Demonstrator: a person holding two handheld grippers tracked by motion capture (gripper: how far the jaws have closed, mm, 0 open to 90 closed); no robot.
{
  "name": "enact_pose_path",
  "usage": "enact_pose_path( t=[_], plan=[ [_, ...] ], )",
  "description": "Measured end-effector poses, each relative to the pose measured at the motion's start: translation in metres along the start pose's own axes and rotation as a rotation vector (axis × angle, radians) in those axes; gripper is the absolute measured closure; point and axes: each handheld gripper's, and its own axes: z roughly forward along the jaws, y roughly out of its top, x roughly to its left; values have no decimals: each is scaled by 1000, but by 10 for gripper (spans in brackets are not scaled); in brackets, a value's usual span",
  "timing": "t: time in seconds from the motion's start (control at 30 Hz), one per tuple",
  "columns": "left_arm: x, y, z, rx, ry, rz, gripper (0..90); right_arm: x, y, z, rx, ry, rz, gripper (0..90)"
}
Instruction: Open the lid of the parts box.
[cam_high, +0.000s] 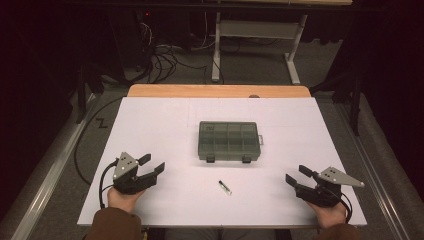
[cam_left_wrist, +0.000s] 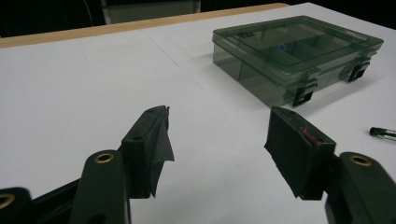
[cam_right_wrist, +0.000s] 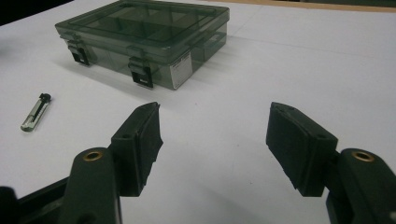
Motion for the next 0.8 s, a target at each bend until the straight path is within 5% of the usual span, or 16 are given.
enact_pose_path(
  t=[0.8],
  plan=[
    [-2, 4, 3, 2, -10, 9, 401, 1, 3, 0, -25, 6, 16, 374]
  ],
)
